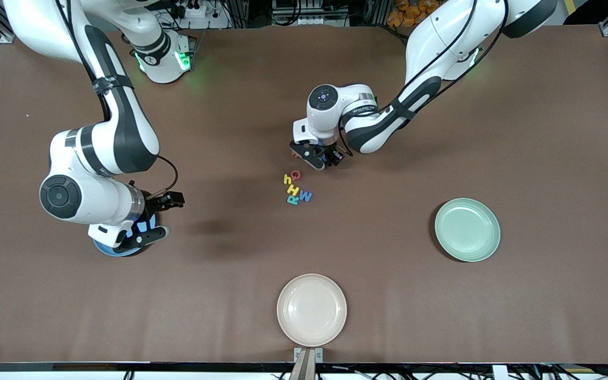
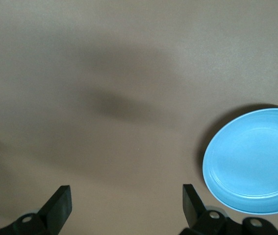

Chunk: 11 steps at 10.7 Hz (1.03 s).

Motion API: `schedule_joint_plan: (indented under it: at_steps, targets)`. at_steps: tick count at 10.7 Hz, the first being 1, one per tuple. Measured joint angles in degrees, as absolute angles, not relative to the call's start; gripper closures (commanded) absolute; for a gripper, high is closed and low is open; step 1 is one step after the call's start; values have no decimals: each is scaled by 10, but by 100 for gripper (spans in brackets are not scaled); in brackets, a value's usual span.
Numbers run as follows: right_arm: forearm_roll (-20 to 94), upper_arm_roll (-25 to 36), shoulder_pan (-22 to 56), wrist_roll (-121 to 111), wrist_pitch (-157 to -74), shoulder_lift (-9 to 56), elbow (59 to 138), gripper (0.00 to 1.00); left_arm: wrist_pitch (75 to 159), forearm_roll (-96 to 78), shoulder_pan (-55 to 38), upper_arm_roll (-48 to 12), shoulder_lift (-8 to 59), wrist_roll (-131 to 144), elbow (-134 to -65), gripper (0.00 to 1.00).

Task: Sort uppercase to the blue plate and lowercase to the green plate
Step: 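Close the left gripper on the blue foam letter m, then carry the m onto the green plate while the right gripper reaches the letters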

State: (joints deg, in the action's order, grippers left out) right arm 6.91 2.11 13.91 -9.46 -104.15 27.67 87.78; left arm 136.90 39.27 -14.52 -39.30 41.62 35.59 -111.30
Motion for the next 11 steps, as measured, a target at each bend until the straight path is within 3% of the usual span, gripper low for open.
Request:
schedule_joint_plan:
  at_steps: [1,2,7,11]
  targets:
    - [69,21,141,-95,-1043,277,878,0,1370,393,-144,-393,415,356,-1112,93]
    - [69,21,143,-95,-1044,277,877,0,1372,393,-143,-394,414,356,-1112,100]
    - [71,19,162,-95,-1059,277,876,0,1377,396,-105,-391,408,360,-1108,100]
    - [71,18,246,-58,-1131,295,876,0,1375,397,-11,-390,345,337,-1110,100]
